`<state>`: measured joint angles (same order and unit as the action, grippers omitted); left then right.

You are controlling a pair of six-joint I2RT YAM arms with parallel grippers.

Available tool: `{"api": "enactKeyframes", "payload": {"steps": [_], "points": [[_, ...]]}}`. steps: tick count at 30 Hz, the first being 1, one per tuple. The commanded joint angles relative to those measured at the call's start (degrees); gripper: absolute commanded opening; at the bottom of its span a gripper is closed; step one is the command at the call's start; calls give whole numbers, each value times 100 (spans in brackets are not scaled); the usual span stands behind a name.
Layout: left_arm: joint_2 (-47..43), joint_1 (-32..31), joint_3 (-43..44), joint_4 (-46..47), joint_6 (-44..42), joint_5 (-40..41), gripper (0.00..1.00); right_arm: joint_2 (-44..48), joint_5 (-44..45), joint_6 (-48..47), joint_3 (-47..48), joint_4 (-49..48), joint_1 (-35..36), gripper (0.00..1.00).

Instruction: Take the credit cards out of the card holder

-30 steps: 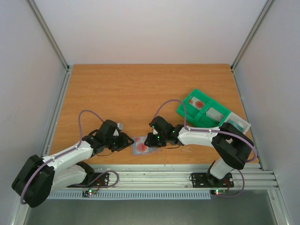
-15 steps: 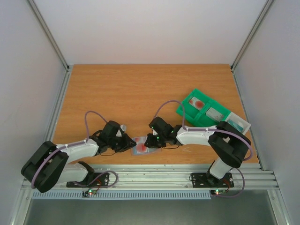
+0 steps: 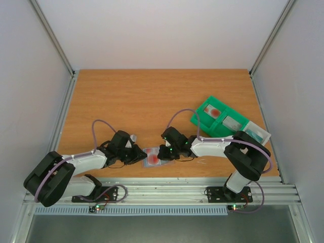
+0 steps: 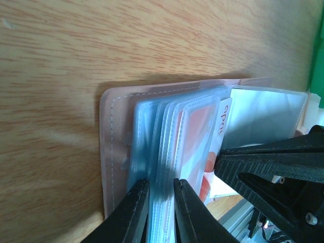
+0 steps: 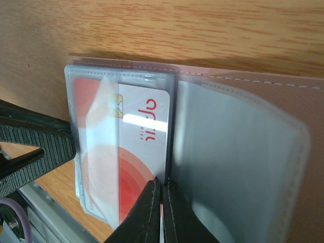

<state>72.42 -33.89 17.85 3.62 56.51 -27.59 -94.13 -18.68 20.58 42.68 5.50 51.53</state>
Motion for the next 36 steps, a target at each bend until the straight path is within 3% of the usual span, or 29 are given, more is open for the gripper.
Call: {"api": "enactKeyframes", "payload": {"steps": [1,6,13,20,30,36], "points": [[158,-30,-88,-3,-125,205,16,149,177,-72,-157,127,-61,3],[115,-30,-88,-27,-114,219,16,228,112,-12,-232,21,-90,5],[92,-30,-80,-28,-92,219,16,111,-110,73,-227,-238,-90,18],[92,-26,-71,-51,-88,219,16,8,-231,75,-229,-354,-86,19],[123,-30,-53,-217,-148,328,16,96,-189,25,-299,-339,-144,4],[40,-30,-53,-332,-165,390,16,242,-116,21,-422,-286,-211,1]]}}
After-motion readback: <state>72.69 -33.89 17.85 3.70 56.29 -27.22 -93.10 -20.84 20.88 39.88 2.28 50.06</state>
